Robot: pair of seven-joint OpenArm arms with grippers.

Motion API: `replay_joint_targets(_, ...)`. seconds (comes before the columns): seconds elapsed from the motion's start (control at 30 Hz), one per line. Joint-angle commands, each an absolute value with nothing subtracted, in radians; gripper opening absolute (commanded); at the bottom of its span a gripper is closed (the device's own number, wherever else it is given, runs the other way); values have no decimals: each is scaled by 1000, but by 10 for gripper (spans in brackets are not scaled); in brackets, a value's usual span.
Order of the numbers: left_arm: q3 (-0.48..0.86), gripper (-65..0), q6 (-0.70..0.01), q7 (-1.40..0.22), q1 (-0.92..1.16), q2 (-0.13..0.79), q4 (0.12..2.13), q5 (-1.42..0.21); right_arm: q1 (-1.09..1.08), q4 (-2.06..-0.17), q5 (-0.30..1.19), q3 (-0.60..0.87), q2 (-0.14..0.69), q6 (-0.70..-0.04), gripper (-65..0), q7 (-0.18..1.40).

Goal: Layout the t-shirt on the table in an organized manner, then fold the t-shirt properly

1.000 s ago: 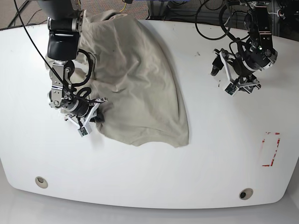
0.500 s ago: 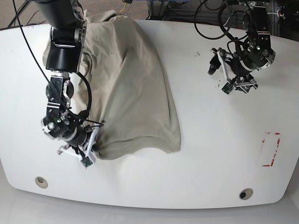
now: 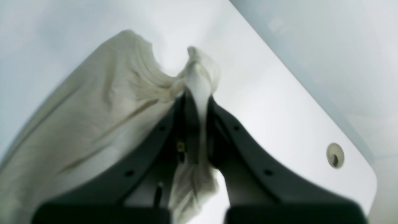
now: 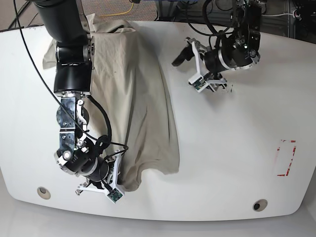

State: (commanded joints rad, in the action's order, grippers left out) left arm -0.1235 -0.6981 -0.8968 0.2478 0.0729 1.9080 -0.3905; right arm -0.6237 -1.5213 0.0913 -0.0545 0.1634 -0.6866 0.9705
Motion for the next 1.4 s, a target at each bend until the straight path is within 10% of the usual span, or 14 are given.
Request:
replay_joint_targets(1.17, -189, -207, -698, -892, -2, -59, 1349, -400, -570, -1515, 91, -51, 170, -687, -648, 943)
replay_joint_targets(1.4, -189, -518, -698, -892, -39, -74, 1276, -395, -568, -1518, 91, -50, 170, -687, -648, 943)
